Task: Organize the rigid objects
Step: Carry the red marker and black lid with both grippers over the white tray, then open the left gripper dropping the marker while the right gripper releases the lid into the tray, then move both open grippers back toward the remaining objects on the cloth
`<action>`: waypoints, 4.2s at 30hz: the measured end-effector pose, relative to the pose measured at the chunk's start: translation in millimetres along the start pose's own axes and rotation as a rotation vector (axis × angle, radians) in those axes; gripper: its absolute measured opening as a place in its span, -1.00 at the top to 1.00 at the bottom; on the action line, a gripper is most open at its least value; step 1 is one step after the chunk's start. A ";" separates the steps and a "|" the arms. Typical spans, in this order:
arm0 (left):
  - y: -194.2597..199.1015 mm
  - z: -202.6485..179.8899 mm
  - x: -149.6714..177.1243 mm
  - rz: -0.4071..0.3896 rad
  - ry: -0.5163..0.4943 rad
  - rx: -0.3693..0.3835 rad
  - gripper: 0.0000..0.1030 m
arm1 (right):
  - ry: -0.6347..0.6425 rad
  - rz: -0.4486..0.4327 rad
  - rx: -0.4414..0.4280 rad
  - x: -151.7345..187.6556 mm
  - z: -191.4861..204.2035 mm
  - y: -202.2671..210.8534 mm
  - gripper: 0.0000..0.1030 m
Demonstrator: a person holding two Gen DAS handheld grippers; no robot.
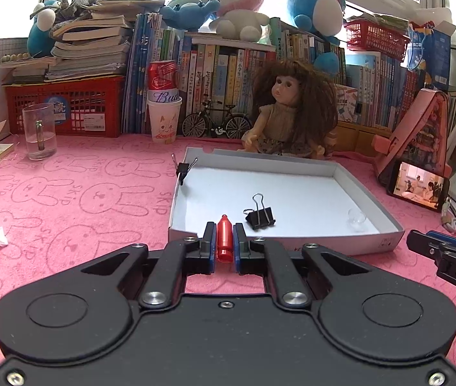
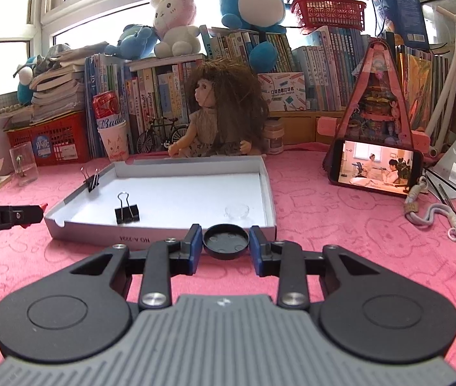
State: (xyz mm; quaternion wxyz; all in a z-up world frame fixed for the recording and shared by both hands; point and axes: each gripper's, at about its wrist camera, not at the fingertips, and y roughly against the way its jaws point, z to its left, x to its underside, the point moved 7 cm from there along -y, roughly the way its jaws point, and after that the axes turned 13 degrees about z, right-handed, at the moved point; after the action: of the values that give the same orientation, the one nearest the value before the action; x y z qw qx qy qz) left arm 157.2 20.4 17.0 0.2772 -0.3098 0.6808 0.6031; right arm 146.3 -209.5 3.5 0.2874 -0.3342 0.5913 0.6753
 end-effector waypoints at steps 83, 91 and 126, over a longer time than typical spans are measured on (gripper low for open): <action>-107.9 -25.0 -47.0 0.135 -0.050 -0.066 0.17 | 0.041 0.172 0.024 -49.0 26.7 -104.0 -0.26; -76.5 -30.5 -40.2 0.101 -0.071 -0.028 -0.01 | 0.053 0.131 0.011 -50.1 24.8 -80.1 -0.51; 29.9 -39.1 66.2 -0.010 -0.204 0.054 -0.30 | 0.114 0.053 -0.004 40.3 6.3 8.7 -0.97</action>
State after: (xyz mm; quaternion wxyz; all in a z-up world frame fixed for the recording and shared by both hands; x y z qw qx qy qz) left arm 91.1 -21.9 -8.6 0.3562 -0.2427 0.6636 0.6115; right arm 114.1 -204.7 -22.6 0.2347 -0.3569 0.6141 0.6637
